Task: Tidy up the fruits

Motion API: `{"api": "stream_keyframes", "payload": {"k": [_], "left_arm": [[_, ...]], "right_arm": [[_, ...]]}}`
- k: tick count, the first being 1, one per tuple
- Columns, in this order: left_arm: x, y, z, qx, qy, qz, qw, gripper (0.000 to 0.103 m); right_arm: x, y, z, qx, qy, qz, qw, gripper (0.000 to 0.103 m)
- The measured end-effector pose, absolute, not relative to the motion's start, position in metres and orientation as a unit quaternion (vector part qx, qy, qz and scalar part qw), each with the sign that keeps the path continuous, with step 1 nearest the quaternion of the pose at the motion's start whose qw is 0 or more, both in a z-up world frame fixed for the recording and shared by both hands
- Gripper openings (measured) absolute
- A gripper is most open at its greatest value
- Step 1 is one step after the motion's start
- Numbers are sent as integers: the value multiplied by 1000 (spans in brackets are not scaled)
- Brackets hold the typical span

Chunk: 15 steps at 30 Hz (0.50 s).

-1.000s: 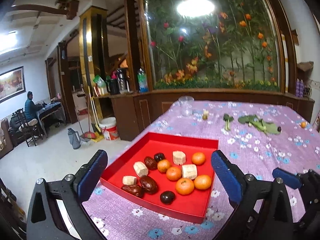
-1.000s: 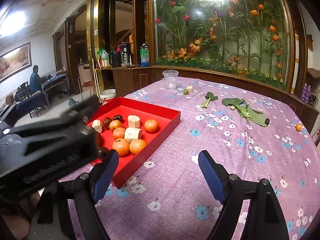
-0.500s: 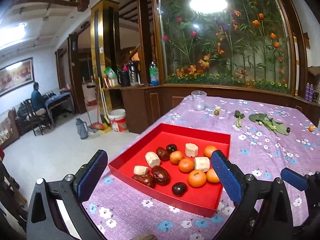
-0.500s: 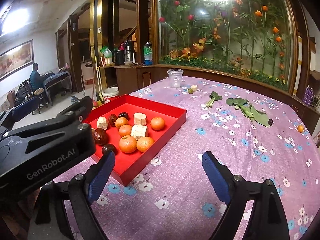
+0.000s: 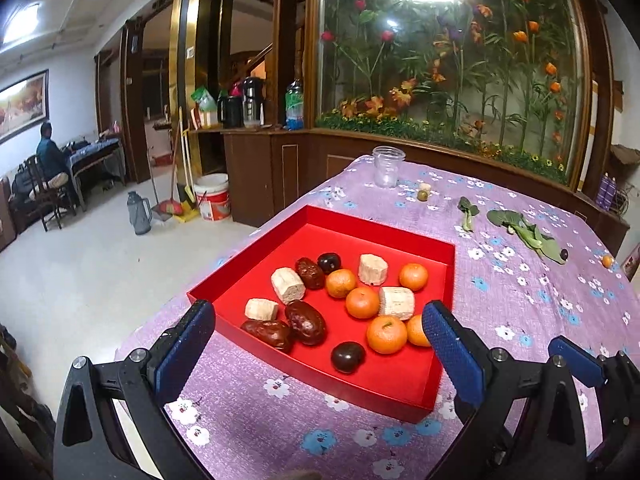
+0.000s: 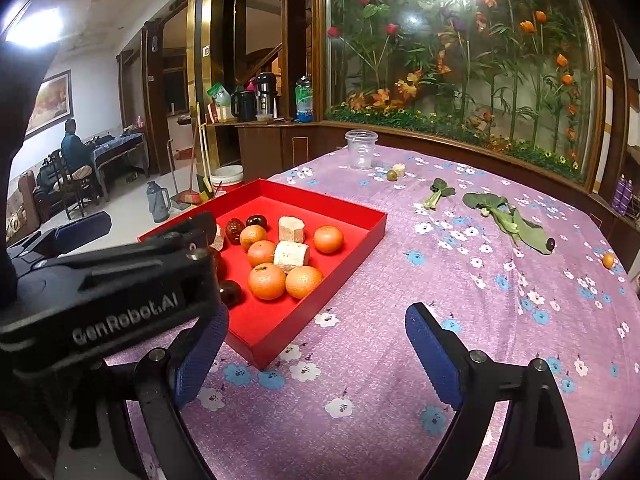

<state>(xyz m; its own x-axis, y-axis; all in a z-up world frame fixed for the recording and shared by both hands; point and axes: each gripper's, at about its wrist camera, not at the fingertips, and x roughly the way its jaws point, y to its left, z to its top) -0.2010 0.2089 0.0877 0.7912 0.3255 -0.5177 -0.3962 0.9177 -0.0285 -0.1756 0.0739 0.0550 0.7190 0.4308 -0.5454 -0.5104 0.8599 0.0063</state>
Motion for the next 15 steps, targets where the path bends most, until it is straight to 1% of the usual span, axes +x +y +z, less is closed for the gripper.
{"api": "stream_keyframes", "payload": {"k": [15], "left_arm": [[-192,224,88,-66,267,187,943,103]], "right_arm": [[-164,103,54,-93,291,274,912,93]]}}
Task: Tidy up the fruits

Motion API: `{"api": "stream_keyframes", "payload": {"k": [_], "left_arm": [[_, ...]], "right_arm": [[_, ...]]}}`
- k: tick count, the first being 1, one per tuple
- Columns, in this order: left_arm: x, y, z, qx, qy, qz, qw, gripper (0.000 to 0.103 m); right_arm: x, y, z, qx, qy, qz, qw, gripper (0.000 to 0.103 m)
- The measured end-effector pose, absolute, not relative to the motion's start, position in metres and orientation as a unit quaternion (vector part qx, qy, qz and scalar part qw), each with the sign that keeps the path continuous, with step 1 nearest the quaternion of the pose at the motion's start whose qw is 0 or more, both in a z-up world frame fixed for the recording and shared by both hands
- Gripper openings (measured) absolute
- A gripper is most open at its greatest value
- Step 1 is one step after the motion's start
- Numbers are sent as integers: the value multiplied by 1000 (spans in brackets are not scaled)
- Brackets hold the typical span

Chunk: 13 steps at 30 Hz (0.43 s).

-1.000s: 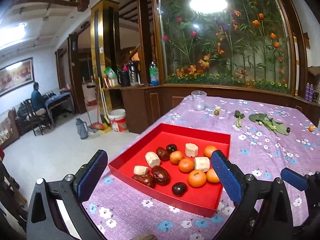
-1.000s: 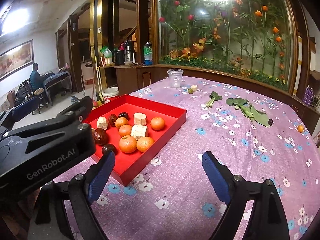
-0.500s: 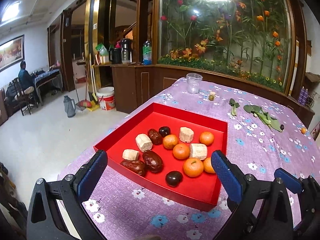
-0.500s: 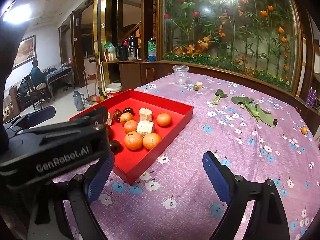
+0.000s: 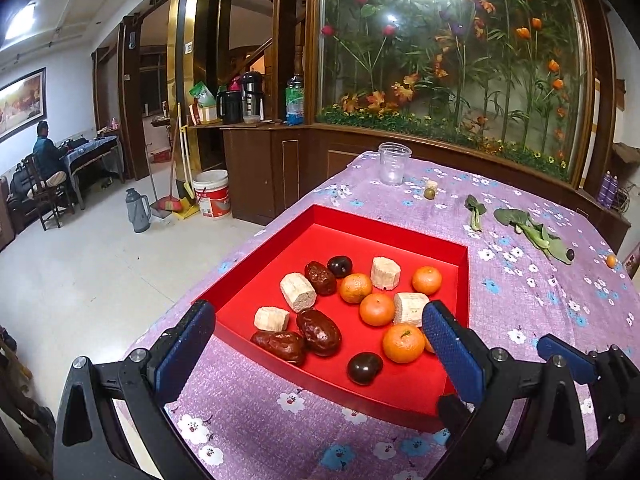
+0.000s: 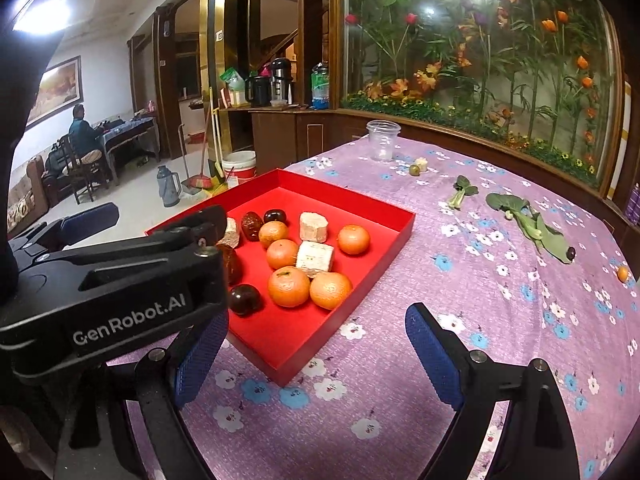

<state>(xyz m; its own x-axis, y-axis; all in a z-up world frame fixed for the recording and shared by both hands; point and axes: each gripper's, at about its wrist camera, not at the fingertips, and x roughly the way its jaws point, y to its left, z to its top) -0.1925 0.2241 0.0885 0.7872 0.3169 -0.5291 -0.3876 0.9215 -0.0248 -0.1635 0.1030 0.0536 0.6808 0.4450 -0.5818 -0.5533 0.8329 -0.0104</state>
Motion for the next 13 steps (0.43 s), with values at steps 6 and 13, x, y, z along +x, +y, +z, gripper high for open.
{"api": "stream_keyframes", "payload": {"k": [6,13], "left_arm": [[-192,227,88,-68,277,189,939,103],[-192,218,91,-58,283,184,940,103]], "right_arm": [[-164,102,59,-90,283,266,917,93],[-159,84,62,-69,290,253,920,93]]}}
